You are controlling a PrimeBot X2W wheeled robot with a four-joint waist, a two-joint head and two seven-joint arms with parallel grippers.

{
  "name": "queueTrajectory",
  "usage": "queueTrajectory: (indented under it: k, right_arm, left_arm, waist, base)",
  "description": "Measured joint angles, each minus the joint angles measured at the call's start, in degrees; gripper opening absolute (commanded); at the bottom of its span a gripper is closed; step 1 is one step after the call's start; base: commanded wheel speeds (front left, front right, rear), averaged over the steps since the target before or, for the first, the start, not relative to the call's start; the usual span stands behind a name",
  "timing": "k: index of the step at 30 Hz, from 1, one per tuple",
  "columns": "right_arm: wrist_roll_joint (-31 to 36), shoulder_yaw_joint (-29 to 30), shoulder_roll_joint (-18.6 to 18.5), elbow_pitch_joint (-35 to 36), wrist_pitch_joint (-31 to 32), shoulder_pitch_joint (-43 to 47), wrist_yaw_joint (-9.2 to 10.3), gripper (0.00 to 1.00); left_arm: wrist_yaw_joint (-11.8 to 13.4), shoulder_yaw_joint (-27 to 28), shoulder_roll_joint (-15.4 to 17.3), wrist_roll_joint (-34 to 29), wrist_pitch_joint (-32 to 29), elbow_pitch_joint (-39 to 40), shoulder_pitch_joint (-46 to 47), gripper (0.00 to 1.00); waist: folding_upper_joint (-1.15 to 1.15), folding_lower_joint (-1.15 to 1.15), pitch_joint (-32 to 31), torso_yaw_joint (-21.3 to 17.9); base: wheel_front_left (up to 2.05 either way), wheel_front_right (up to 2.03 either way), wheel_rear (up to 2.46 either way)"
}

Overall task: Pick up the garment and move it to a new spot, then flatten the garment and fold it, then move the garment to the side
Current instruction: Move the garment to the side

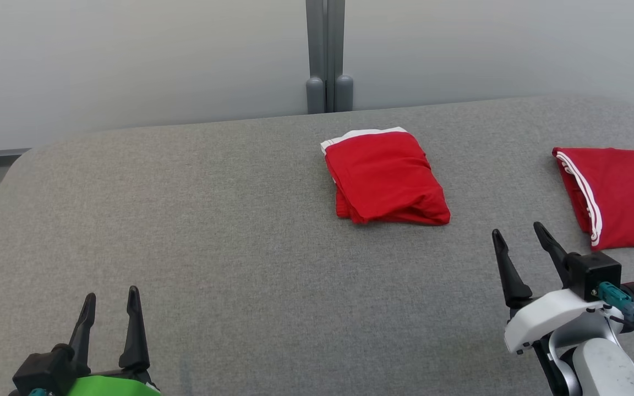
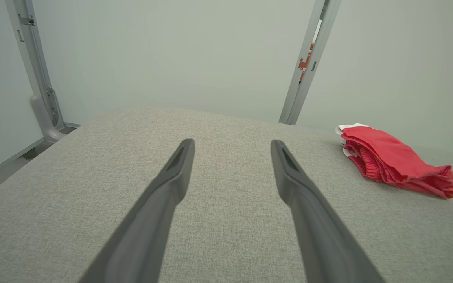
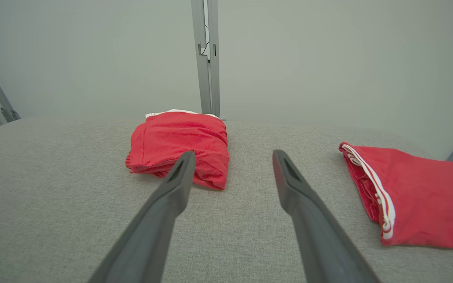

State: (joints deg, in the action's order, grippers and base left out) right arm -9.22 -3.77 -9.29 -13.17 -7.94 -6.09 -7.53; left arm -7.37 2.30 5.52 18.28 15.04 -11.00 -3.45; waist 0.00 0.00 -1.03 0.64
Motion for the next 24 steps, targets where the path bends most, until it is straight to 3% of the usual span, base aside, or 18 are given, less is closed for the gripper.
queueTrajectory:
  k: [18, 21, 24]
  right_arm:
    - [0.62, 1.13, 1.19, -0.48, 0.53, -0.65, 0.00, 1.00]
    - [0.76, 1.85, 1.25, 0.12, 2.45, -3.35, 0.00, 1.00]
    - [-0.48, 2.03, 0.97, -1.12, 8.43, -7.71, 0.01, 1.00]
  left_arm:
    - [-0.01, -0.48, 0.02, 0.08, 0.00, 0.47, 0.51, 1.00]
    - [-0.01, -0.57, -0.04, 0.08, 0.00, 1.19, 1.09, 1.00]
    - [-0.01, -0.73, -0.32, 0.08, 0.01, 1.97, 2.14, 1.00]
  waist:
    - [0.00, 0.00, 1.78, 1.14]
    - [0.00, 0.00, 2.85, 1.51]
    - [0.00, 0.00, 4.17, 2.02]
  base:
    - [0.00, 0.00, 0.00]
    - [0.00, 0.00, 0.00]
    - [0.00, 0.00, 0.00]
